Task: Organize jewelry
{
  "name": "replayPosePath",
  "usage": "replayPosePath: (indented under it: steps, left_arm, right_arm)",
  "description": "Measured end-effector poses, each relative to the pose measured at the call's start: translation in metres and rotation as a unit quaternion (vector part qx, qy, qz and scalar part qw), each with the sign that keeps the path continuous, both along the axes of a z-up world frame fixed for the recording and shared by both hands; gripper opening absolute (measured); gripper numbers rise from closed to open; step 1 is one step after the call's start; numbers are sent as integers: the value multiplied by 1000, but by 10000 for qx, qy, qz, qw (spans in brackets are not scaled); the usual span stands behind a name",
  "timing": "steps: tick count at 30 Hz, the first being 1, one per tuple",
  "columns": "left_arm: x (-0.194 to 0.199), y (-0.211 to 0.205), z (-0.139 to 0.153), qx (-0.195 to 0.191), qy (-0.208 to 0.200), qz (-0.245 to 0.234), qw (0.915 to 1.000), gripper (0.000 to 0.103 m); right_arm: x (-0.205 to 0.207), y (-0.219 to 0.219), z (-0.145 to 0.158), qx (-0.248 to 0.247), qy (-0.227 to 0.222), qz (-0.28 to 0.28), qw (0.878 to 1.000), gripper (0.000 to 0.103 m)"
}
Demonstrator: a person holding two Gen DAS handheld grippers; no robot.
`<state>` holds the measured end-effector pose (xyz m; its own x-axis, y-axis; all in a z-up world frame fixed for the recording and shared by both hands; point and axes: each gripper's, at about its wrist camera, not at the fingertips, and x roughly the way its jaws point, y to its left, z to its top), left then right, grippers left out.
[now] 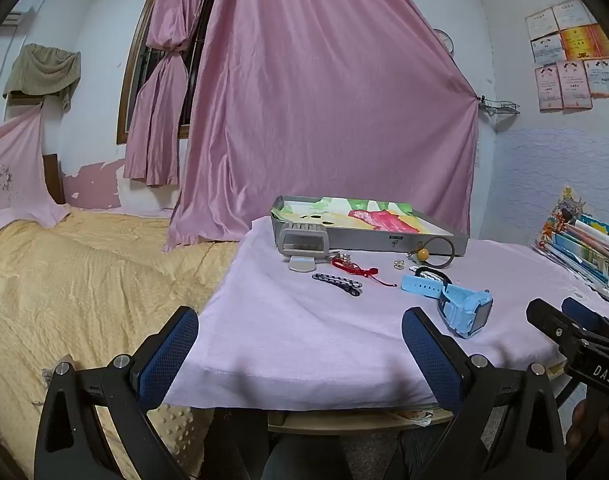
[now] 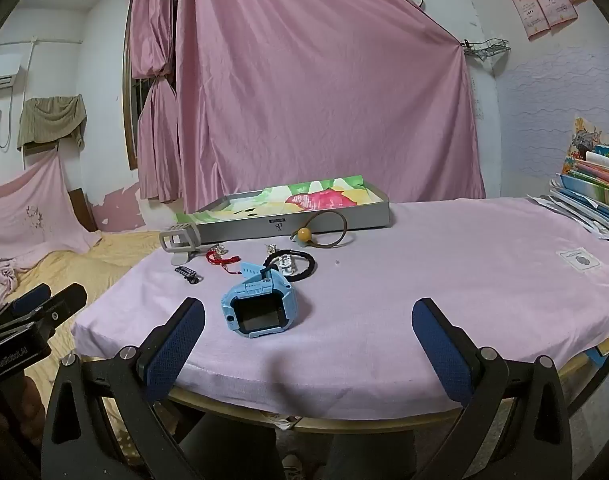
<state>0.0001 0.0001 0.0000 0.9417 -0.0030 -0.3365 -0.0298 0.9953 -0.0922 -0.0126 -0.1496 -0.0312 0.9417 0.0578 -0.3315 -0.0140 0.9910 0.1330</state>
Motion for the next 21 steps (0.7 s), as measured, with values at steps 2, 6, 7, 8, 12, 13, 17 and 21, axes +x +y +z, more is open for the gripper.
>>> replayPosePath:
  steps: [2,6,7,8,12,13,17,21]
  left_arm:
    - [0,0,0,-12,1,1,10000,102]
    - [0,0,0,-19,-7,-9,10000,102]
    - [0,0,0,-17,-8,-13,10000,102]
    - [0,0,0,-14,-7,-16,10000,102]
    - [1,-1,-1,-12,3,-19,10000,102]
    - [2,-2,-2,-8,4,-17,10000,102]
    - [2,-2,-2,-3,9,-15,10000,102]
    - [2,-2,-2,-1,12,-16,10000,102]
  right_arm:
    - [0,0,0,1,16,5,10000,102]
    - [0,0,-1,13,5,9,10000,102]
    - [0,0,-1,11,1,11,10000,102]
    - [0,0,-1,22,7,7,10000,102]
    - [0,0,-1,33,4,5,10000,102]
    - [0,0,-1,28,-2,7,10000,102]
    - [0,0,-1,34,0,6,10000,102]
    - [1,-1,-2,38,-1,5,10000,102]
